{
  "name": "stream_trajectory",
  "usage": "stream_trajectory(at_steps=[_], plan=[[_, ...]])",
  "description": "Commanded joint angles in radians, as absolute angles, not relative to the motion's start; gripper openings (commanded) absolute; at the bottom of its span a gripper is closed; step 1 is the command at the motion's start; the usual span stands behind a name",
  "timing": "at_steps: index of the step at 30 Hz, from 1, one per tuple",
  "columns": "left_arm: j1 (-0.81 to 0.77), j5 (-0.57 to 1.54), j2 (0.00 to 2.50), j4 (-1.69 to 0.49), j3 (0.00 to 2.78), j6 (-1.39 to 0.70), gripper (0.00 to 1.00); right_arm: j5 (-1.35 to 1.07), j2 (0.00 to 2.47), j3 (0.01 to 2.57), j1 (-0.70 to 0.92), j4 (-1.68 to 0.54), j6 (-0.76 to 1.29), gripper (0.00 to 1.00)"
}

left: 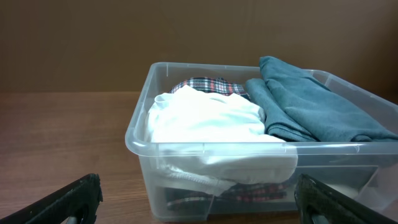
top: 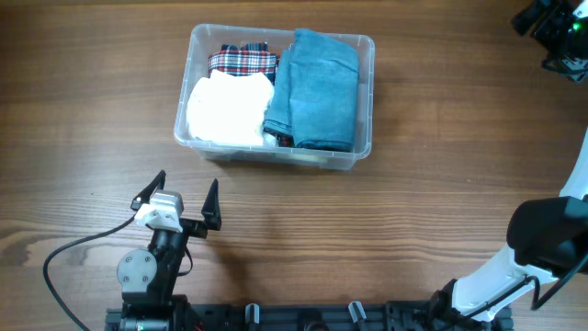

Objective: Pack container

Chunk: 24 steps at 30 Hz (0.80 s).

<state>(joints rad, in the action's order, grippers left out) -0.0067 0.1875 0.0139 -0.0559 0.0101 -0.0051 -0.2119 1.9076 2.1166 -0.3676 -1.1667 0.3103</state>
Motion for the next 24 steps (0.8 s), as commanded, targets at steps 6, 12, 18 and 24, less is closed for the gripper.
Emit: stream_trajectory(at_steps=[6, 12, 18, 24], plan=[[-0.011, 0.178, 0.006, -0.060, 0.006, -0.007, 1.00, -0.206, 1.924, 2.119, -0.367, -1.164, 0.317, 1.00], [-0.011, 0.178, 0.006, -0.060, 0.006, -0.007, 1.00, -0.206, 1.924, 2.119, -0.367, -1.164, 0.317, 1.00], [-0.011, 0.178, 0.006, -0.060, 0.006, -0.007, 1.00, -0.201, 1.927, 2.119, -0.367, -1.158, 0.316, 1.00], [-0.011, 0.178, 0.006, -0.060, 0.006, -0.007, 1.00, -0.164, 1.926, 2.119, -0.358, -0.998, 0.318, 1.00]])
